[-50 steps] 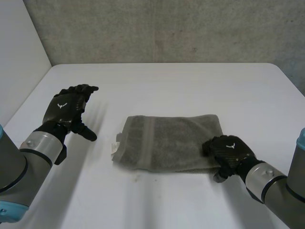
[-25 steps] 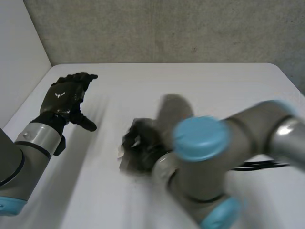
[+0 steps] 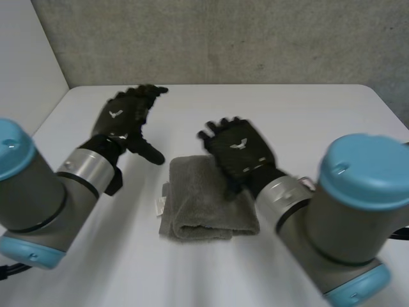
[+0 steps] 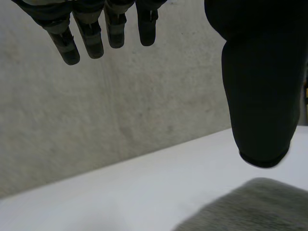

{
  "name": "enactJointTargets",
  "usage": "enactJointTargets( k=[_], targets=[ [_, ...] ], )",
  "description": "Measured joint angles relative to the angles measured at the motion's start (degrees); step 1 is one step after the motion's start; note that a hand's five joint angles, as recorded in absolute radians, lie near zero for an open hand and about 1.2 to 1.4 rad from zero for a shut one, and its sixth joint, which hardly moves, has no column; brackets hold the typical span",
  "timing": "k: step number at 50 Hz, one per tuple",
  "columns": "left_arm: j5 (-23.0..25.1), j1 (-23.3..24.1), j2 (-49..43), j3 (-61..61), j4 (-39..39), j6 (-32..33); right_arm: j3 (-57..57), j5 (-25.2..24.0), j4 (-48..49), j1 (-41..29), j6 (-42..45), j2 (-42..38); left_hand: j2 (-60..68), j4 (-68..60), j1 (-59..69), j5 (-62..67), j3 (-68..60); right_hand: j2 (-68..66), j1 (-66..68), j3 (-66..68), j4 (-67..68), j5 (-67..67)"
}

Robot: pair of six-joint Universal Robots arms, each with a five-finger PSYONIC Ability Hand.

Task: Fold the towel.

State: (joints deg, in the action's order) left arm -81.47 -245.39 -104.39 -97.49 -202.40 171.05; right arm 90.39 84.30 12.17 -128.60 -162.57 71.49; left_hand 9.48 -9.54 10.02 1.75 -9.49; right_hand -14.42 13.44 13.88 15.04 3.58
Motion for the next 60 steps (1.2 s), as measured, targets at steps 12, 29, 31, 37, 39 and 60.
enactJointTargets(
  k=[12,29,31,37,39,60],
  targets=[
    [-4.5,5.6,-11.8,4.2,7.7,-5.4,-0.7,-4.7,-7.6,8.1,-9.8,-4.6,0.0,0.0,0.0,0.0,0.0,0.0,0.0,0.0,0.0,0.0],
    [-9.3,8.7,-14.0,9.2,11.9,-0.9,-6.7,-4.4,-6.9,7.4,-10.6,-14.4,0.0,0.0,0.0,0.0,0.0,0.0,0.0,0.0,0.0,0.0],
    [-9.2,8.7,-11.5,11.3,14.0,-0.2,-7.2,-4.1,-7.6,7.5,-10.8,-11.7,0.1,0.0,0.0,0.0,0.0,0.0,0.0,0.0,0.0,0.0],
    [-10.1,7.6,-2.0,20.1,25.4,0.6,-9.2,0.0,-9.8,10.1,-11.3,1.4,0.0,0.0,0.0,0.0,0.0,0.0,0.0,0.0,0.0,0.0],
    [-11.3,6.5,1.6,23.3,30.4,0.7,-10.3,2.9,-11.3,12.2,-11.2,7.0,0.0,0.0,0.0,0.0,0.0,0.0,0.0,0.0,0.0,0.0],
    [-14.4,-0.5,10.4,29.7,49.4,2.2,-15.2,5.7,-25.1,21.5,-11.0,16.7,0.0,0.0,0.0,0.0,0.0,0.0,0.0,0.0,0.0,0.0]
  ],
)
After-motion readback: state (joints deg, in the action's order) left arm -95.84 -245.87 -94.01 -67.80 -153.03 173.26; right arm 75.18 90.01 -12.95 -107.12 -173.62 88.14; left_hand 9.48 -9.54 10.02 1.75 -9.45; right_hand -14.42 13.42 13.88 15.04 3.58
